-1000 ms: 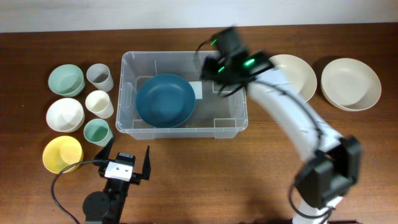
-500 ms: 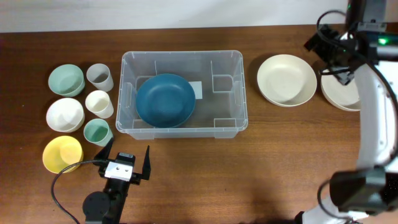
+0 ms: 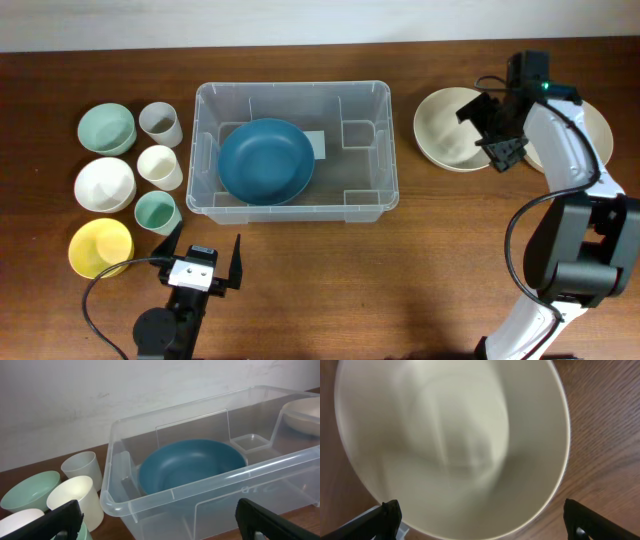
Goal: Pack container
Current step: 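Release the blue bowl and move the right gripper to the cream bowl, then grip the front cream bowl rim with the right gripper and lift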
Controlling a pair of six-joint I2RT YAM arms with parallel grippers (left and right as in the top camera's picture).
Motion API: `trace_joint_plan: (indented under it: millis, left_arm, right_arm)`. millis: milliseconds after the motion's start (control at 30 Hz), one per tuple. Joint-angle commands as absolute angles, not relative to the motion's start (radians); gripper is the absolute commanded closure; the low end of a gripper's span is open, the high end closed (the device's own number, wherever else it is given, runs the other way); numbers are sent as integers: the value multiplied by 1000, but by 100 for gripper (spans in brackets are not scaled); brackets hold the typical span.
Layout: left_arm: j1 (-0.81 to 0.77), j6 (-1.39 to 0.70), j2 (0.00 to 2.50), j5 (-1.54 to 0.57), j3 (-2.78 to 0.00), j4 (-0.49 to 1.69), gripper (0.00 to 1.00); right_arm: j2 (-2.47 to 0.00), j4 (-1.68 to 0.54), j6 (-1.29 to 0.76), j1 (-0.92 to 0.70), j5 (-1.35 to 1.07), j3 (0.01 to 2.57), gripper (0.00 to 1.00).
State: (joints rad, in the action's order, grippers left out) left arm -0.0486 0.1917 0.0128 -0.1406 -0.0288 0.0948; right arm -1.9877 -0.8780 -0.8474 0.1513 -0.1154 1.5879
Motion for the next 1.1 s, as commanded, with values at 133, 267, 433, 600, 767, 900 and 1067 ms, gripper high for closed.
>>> trace_joint_plan:
  millis: [133,267,433,600,767,900,1067]
  left_arm:
    - [-49,204,5,-133,-21,94,0]
    - [-49,204,5,-133,-21,94,0]
    - [-49,204,5,-133,-21,94,0]
    - [-49,204,5,-133,-21,94,0]
    - [-49,204,5,-133,-21,94,0]
    - [-49,204,5,-133,-21,94,0]
    - [-49,204,5,-133,-21,94,0]
  right_arm:
    - [-1983,-790,-875,159,-124,1454,1]
    - [-1983,-767,-903,159,-123,1421,1]
    - [-1986,-708,-903,159,-125,1391,1]
    - [-1989,-654,-903,159,-124,1371,0]
    - [-1989,-649,-904,158,-123,1370,5]
    - [-2004,-646,-904,158,-124,1370,10]
    - [-2043,-646,-904,158,-126,1370,16]
